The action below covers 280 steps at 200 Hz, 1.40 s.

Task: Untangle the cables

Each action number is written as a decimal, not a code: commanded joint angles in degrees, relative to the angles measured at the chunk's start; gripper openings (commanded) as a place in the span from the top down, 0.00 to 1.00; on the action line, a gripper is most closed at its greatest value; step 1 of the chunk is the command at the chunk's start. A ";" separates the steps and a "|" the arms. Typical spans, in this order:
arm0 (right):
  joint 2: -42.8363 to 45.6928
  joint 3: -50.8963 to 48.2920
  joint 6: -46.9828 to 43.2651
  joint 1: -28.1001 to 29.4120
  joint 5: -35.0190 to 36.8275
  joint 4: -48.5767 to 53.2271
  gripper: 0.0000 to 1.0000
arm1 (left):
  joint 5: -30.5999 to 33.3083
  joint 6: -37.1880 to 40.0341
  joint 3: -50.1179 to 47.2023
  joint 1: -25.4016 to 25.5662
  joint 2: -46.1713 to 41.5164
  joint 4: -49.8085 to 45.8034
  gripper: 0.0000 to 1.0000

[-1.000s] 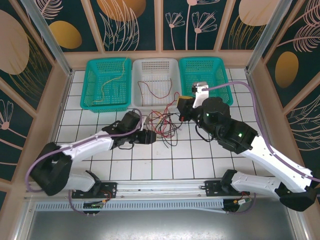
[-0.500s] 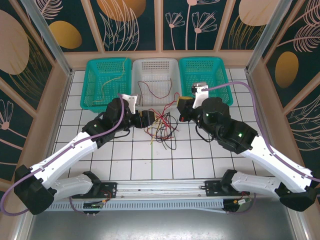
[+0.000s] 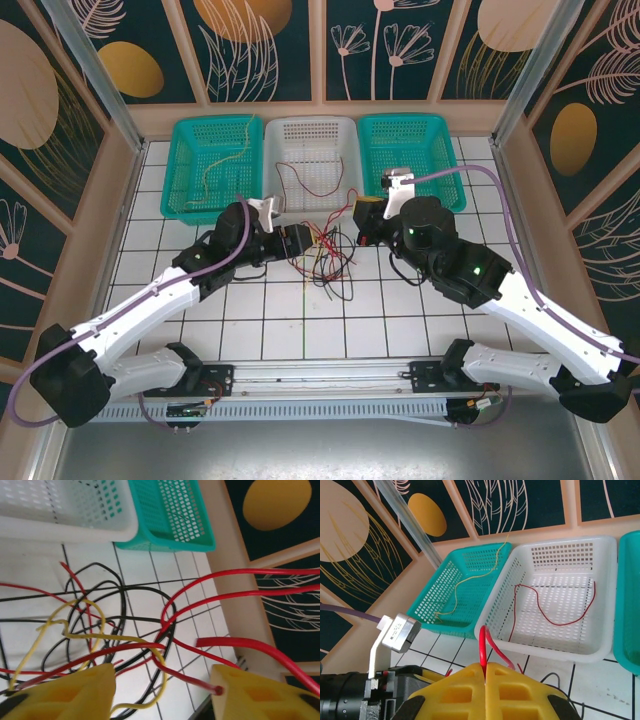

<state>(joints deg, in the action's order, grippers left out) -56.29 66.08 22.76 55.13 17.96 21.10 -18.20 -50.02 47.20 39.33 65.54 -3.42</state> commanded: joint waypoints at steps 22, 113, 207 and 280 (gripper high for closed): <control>0.21 -1.02 1.91 0.36 0.32 -3.83 1.00 | -3.34 -5.52 -0.70 -0.13 0.34 8.20 0.62; 6.62 -4.63 9.84 -4.03 3.87 -4.52 1.00 | 13.49 -11.45 -8.31 -0.68 -7.10 8.07 1.00; 8.81 -7.78 16.83 -13.91 -7.39 -5.99 1.00 | 25.40 -42.84 -36.04 -1.24 -24.28 28.54 1.00; -1.55 -2.27 12.28 -12.13 -13.01 -0.51 0.93 | 22.01 -36.64 -33.71 -1.20 -22.20 21.65 1.00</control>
<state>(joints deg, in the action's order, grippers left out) -54.24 61.43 37.01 41.71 6.22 17.37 4.56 -87.68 11.18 38.20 42.70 19.90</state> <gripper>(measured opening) 0.045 0.050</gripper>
